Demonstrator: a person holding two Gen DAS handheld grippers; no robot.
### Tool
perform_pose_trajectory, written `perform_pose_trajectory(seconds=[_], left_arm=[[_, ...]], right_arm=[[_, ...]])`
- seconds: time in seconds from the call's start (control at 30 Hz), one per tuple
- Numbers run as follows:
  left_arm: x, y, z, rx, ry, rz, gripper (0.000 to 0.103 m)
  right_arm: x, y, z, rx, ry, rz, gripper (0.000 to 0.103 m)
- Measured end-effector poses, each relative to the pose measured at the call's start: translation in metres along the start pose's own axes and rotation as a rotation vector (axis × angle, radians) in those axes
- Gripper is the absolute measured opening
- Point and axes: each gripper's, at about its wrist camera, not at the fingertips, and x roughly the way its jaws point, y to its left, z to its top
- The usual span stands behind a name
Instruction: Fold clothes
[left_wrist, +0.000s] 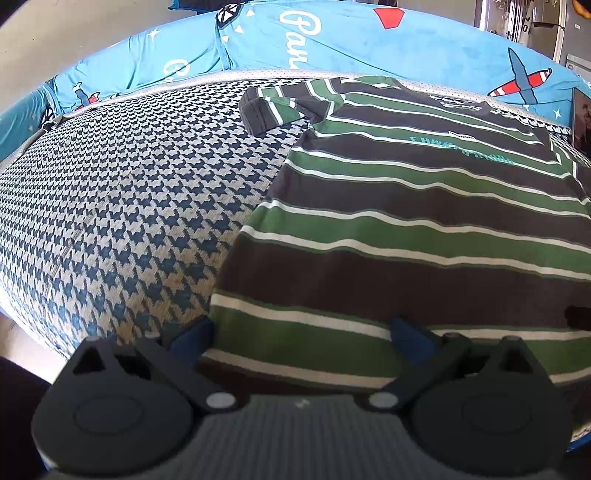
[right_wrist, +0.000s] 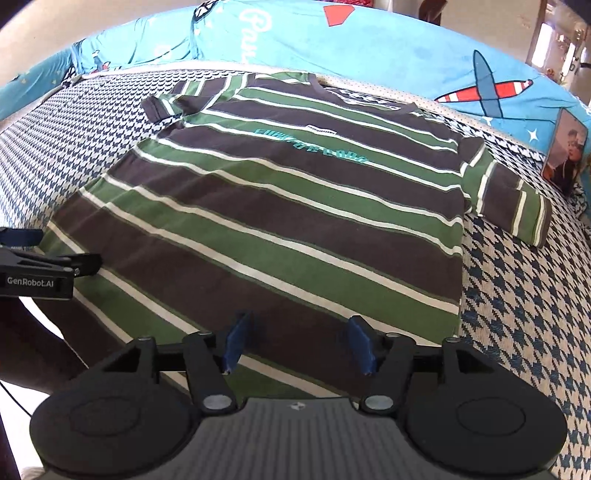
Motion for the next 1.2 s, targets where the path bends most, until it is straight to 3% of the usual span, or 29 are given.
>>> perform_pose_trajectory(seconds=[0.07,0.27,0.5,0.83,1.0,1.07,1.13,1.2], left_arm=[[-0.001,0.0,0.002,0.0,0.004,0.0,0.103],[0.0,0.001,0.011,-0.009,0.024,-0.021,0.103],[0.01,0.008,0.037,-0.058,0.04,-0.067,0.103],[0.023,-0.01,0.097,0.124,-0.056,-0.104,0.103],[0.037,-0.012,0.119,0.113,-0.066,-0.104,0.103],[0.045,-0.013,0.126,0.093,-0.055,-0.115,0.103],[0.052,-0.013,0.13,0.076,-0.043,-0.126,0.103],[0.058,-0.014,0.134,0.069,-0.029,-0.142,0.103]], right_arm=[[0.0,0.002,-0.003,-0.021,0.003,0.009,0.073],[-0.005,-0.002,-0.009,-0.031,0.006,0.044,0.077],[-0.012,-0.036,0.0,0.133,-0.064,0.031,0.077],[-0.015,-0.075,0.026,0.277,-0.186,-0.097,0.075],[-0.002,-0.087,0.042,0.289,-0.186,-0.139,0.043],[0.006,-0.092,0.048,0.302,-0.181,-0.134,0.023],[0.01,-0.103,0.053,0.342,-0.195,-0.161,0.013],[0.011,-0.116,0.057,0.393,-0.219,-0.197,0.01]])
